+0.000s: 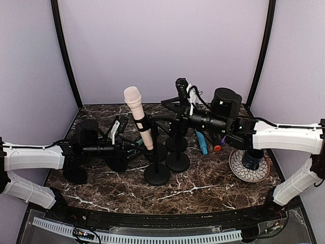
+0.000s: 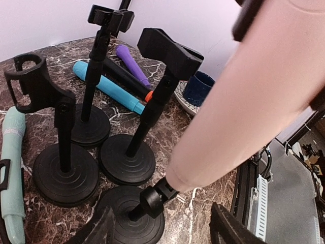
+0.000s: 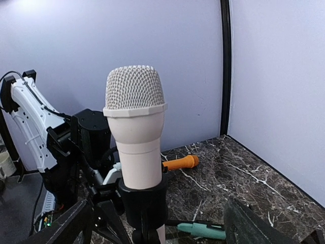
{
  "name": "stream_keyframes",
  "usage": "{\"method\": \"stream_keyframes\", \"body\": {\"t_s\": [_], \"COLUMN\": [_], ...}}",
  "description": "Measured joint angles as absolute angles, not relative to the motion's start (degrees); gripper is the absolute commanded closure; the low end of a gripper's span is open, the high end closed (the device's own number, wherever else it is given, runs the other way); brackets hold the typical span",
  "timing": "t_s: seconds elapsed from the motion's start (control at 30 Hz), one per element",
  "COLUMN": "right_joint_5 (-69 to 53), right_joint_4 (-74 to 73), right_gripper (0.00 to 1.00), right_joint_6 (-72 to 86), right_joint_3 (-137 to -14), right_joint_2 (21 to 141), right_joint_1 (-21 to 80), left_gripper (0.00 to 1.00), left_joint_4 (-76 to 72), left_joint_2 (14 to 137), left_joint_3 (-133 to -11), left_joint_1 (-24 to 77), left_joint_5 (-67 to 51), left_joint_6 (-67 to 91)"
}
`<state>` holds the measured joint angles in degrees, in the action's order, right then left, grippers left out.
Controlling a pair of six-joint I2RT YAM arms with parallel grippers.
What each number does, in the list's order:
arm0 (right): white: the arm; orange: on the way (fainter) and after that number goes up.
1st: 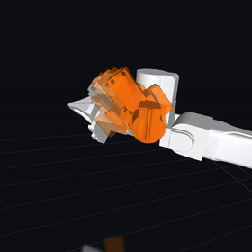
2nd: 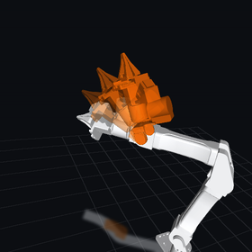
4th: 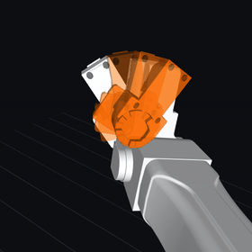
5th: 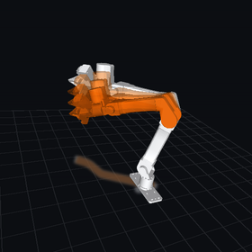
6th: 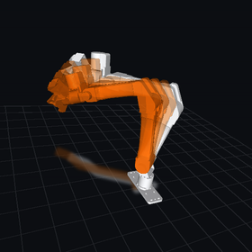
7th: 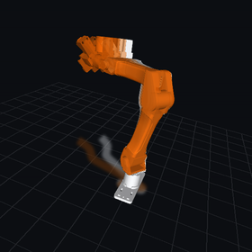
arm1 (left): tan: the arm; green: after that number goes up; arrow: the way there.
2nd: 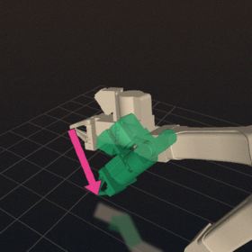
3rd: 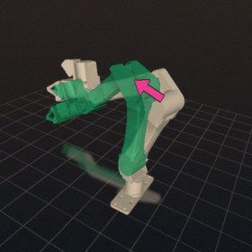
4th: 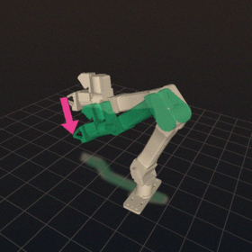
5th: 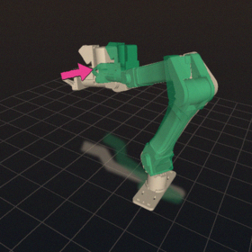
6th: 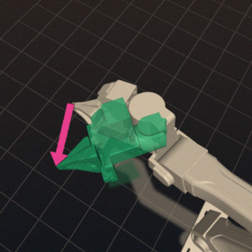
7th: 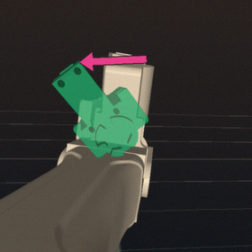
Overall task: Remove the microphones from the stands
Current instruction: Hold the microphone from the microphone stand.
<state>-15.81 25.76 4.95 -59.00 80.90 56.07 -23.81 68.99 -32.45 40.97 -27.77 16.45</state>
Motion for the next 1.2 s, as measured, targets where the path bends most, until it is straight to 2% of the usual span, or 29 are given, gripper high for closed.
{"method": "stream_keyframes", "body": {"t_s": [0.37,0.67,0.87,0.97,1.2], "right_joint_5": [-17.34,-17.52,-16.67,-16.14,-15.44], "right_joint_4": [13.85,8.95,8.05,7.51,7.05], "right_gripper": [0.05,0.06,0.26,0.31,0.52], "right_joint_6": [4.97,4.73,3.73,3.44,3.68], "right_joint_3": [-76.05,-81.58,-85.97,-86.48,-86.30], "right_joint_2": [89.32,93.71,95.96,96.57,96.66], "right_joint_1": [56.64,58.13,58.85,59.29,59.59], "left_gripper": [0.41,0.41,0.43,0.45,0.60], "left_joint_4": [-25.96,-26.28,-26.57,-28.05,-31.57], "left_joint_2": [68.69,68.38,68.47,69.17,75.37], "left_joint_3": [-29.36,-29.36,-29.36,-29.36,-29.43], "left_joint_1": [41.04,41.04,41.06,41.06,41.39], "left_joint_5": [-21.96,-20.25,-19.99,-21.23,-29.06], "left_joint_6": [25.32,27.73,29.47,29.63,27.59]}}
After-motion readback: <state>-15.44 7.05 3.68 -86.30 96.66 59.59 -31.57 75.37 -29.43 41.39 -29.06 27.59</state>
